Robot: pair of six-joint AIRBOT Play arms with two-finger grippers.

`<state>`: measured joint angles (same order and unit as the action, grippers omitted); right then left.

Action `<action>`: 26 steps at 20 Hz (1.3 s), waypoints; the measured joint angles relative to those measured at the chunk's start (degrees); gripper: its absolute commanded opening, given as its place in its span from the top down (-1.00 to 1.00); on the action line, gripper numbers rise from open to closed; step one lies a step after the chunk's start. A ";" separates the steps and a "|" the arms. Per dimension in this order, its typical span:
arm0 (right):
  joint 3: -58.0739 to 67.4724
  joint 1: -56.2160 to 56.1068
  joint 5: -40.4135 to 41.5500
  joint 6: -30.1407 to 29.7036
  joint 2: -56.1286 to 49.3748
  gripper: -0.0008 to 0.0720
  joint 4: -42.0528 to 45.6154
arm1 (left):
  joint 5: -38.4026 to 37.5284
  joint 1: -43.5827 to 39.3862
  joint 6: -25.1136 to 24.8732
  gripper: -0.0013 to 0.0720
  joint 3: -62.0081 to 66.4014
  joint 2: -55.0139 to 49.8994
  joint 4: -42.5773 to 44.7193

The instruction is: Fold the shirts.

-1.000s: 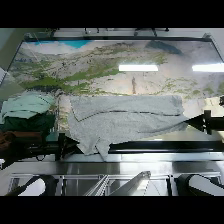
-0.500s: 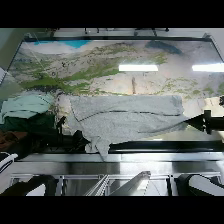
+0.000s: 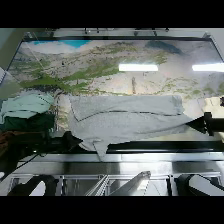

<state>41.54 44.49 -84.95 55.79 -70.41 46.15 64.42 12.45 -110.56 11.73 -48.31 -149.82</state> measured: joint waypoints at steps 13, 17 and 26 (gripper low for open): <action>-0.24 3.04 2.23 2.97 3.87 0.93 -6.23 | 13.60 8.57 -0.94 0.93 14.78 -4.92 3.45; -0.24 1.27 8.74 -0.35 1.70 0.93 -13.53 | 13.46 4.02 -0.94 0.93 27.89 -16.98 2.93; -0.24 -10.62 28.81 -14.95 -14.08 0.93 -26.40 | 13.22 1.81 -0.98 0.93 52.17 -45.20 2.99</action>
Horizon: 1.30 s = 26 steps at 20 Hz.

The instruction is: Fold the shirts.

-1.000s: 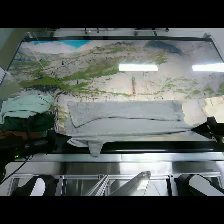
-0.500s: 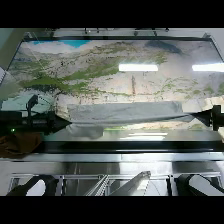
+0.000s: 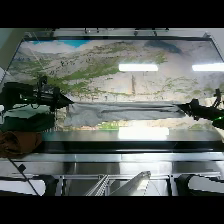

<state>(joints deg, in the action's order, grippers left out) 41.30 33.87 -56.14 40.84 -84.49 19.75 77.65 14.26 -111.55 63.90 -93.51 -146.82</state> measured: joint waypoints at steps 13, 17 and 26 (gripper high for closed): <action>1.42 -2.89 -0.92 -3.98 -2.51 -0.47 1.81 | 10.32 -0.02 0.55 -0.97 14.69 -13.84 -0.22; 6.36 -1.16 -4.22 3.98 2.40 -0.90 13.22 | 14.32 0.04 1.05 -0.97 11.80 -8.17 -0.20; 16.37 -0.94 -8.31 12.20 -4.70 -0.90 21.90 | 11.89 0.70 0.02 0.41 0.39 7.19 0.26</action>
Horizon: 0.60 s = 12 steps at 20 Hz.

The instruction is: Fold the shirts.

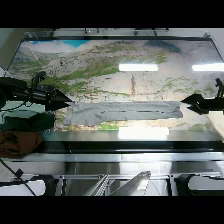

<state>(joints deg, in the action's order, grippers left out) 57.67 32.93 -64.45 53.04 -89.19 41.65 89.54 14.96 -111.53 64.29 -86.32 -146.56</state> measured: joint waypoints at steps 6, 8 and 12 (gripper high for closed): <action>0.96 -1.09 -7.08 -0.87 -7.63 -0.54 -3.34 | -0.85 0.00 -0.15 0.41 -1.73 3.85 -0.04; 0.98 -2.73 -8.15 -1.46 -8.98 -0.19 -4.04 | -1.05 0.00 -0.15 0.42 -1.84 4.28 -0.31; 2.03 -6.27 -7.98 -2.56 -10.16 0.93 -4.48 | -2.78 -2.14 -0.15 0.74 -1.97 4.50 -0.35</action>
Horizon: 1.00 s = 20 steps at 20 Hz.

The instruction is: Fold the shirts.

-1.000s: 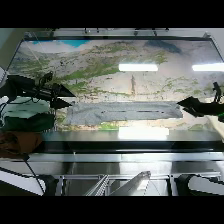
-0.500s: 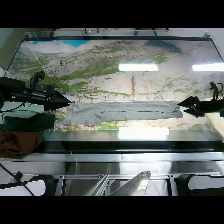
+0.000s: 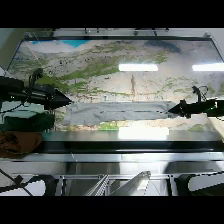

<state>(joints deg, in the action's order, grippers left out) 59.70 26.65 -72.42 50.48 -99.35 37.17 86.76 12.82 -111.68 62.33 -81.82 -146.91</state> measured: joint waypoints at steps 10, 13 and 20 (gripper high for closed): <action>8.83 3.13 -15.43 0.52 4.94 0.93 -3.17 | -23.82 -31.65 -1.53 0.95 8.96 -13.49 -0.17; 9.64 5.51 -18.60 0.70 7.06 0.93 -3.19 | -28.30 -40.61 0.50 0.96 17.73 -22.67 0.09; 11.47 10.54 -25.11 -0.22 8.55 0.93 -6.78 | -28.63 -49.42 12.83 0.96 37.77 -39.58 7.96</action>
<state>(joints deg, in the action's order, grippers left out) 71.18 37.19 -97.54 50.26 -90.80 30.39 58.13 -36.60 -98.85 100.09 -121.40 -138.96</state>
